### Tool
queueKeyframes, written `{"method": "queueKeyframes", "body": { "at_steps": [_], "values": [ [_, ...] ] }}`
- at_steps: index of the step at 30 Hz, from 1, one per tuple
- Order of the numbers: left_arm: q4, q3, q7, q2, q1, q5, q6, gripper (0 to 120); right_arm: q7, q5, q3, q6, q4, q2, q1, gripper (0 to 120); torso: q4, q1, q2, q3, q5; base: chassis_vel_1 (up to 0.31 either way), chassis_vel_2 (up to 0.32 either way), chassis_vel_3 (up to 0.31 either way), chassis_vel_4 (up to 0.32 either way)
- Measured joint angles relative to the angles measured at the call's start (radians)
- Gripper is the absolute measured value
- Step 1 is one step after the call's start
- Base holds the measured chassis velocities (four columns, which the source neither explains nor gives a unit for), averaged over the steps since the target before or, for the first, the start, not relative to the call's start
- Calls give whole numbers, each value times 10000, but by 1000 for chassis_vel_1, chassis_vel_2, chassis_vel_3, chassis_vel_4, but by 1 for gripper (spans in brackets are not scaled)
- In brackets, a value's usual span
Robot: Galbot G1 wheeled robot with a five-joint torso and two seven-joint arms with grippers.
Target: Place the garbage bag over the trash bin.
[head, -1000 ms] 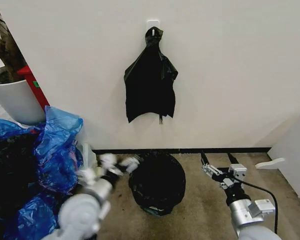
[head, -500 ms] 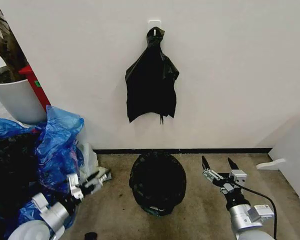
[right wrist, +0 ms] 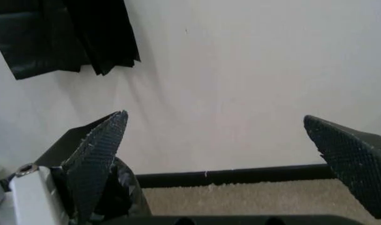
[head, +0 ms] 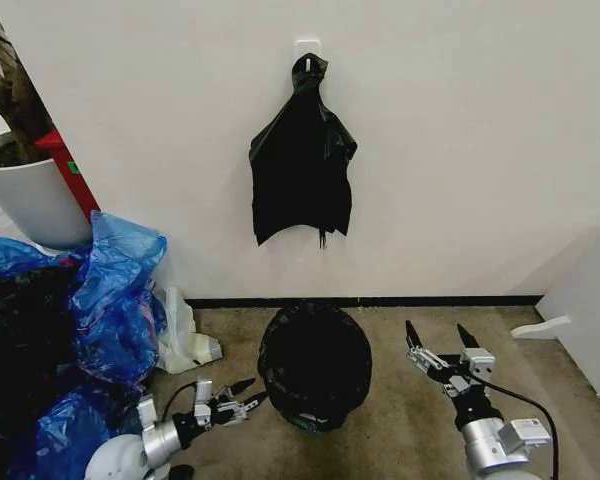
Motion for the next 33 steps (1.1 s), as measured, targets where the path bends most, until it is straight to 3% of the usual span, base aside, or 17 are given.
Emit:
{"method": "queueKeyframes", "body": {
  "at_steps": [7, 10, 15, 24, 28, 33],
  "values": [
    [371, 22, -39, -135, -62, -40, -6, 75, -113, -137, 148, -8, -41, 1, -85, 100, 0, 0, 0, 0, 0, 0, 0, 0, 0],
    [340, -10, -38, -145, 6, -59, -22, 61, -104, -207, 37, -36, -120, -1, 31, 100, 1, 0, 0, 0, 1, 0, 0, 0, 0],
    [390, -6, -37, -131, -48, -63, -29, 49, -78, -255, -61, -80, -138, -1, 129, 100, 1, 0, 0, 0, 1, 0, 0, 0, 0],
    [513, 22, 2, -166, -168, -99, -33, 10, 8, -276, -79, -140, -167, -30, 164, 100, 0, 0, 0, 0, 1, 0, 0, 0, 0],
    [529, 22, 11, -190, -181, -138, -32, 0, 12, -282, -87, -139, -180, -23, 144, 100, -1, 0, 0, 0, 1, 0, 0, 0, 0],
    [609, 12, 37, -254, -180, -152, -41, 0, 27, -304, -166, -137, -185, -2, 119, 100, -1, 0, 0, 0, 1, 0, 0, 0, 0]
  ]
}}
